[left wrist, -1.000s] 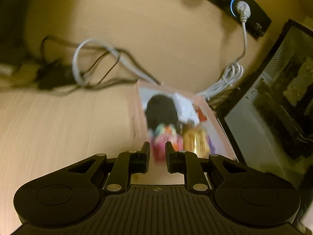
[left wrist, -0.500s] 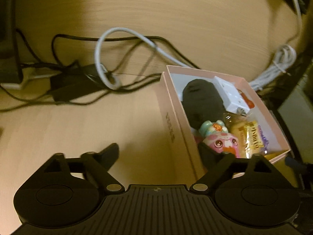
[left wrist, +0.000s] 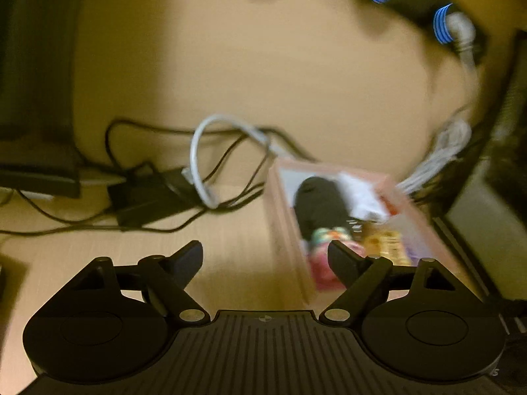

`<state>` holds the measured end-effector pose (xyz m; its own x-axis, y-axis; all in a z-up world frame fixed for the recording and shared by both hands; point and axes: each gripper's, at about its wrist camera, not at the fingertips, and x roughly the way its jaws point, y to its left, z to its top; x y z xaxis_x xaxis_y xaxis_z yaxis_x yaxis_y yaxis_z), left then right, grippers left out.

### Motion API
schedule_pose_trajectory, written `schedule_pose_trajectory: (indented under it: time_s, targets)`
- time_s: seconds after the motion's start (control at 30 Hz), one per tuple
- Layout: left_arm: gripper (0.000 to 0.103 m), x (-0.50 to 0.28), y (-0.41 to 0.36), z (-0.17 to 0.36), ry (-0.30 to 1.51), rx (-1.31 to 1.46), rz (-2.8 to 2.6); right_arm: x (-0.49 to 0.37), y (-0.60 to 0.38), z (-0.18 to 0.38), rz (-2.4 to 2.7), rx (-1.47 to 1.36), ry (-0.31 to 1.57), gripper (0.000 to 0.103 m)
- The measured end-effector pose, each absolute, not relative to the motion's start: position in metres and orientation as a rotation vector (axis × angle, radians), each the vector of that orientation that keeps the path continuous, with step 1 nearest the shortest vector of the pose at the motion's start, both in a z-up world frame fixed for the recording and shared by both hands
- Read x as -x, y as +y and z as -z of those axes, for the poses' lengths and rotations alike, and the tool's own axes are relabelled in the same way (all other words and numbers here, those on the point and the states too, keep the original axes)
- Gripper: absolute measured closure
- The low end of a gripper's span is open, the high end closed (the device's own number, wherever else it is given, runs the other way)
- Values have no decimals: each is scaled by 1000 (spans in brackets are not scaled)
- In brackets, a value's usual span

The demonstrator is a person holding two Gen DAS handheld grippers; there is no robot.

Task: Organize objects

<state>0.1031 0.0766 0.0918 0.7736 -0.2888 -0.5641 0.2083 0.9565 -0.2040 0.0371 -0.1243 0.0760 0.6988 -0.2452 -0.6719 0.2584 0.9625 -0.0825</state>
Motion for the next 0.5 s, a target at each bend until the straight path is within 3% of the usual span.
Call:
schedule_pose_trajectory:
  time_s: [0.1, 0.3, 0.5]
  targets:
    - [15, -66, 78, -86, 650, 124, 315, -7, -116, -70, 270, -27, 790, 0]
    - [15, -3, 70, -57, 753, 101, 281, 30, -105, -44, 226, 4, 878, 0]
    - [15, 30, 56, -34, 781, 83, 188, 33, -115, -28, 162, -22, 851, 0]
